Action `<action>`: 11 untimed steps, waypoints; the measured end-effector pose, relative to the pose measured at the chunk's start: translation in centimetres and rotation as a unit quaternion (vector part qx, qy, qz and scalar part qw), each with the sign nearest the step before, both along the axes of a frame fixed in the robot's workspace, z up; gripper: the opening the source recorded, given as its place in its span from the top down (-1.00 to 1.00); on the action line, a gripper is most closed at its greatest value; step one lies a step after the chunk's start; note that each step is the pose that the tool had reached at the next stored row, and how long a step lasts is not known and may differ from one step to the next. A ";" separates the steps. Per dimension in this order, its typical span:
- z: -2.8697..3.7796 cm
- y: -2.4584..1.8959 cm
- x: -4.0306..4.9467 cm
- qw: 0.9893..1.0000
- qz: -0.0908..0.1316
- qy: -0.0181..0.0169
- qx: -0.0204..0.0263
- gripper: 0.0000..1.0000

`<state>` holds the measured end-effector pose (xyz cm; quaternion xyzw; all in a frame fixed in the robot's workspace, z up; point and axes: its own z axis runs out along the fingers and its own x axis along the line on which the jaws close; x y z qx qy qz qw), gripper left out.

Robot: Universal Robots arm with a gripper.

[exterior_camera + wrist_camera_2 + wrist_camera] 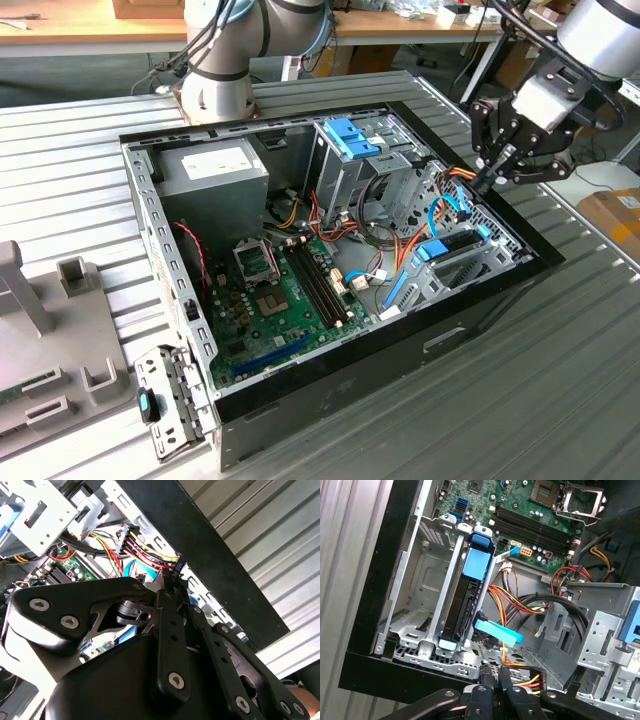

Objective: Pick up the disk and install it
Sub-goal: 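Insert the first disk wire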

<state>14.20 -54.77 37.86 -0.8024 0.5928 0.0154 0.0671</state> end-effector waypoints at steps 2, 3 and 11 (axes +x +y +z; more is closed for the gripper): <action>-0.02 -0.02 0.00 1.000 0.000 -0.005 0.004 0.66; -0.03 -0.02 0.00 1.000 0.000 -0.009 0.006 0.66; -0.26 -0.03 0.00 0.998 -0.059 -0.012 0.005 0.66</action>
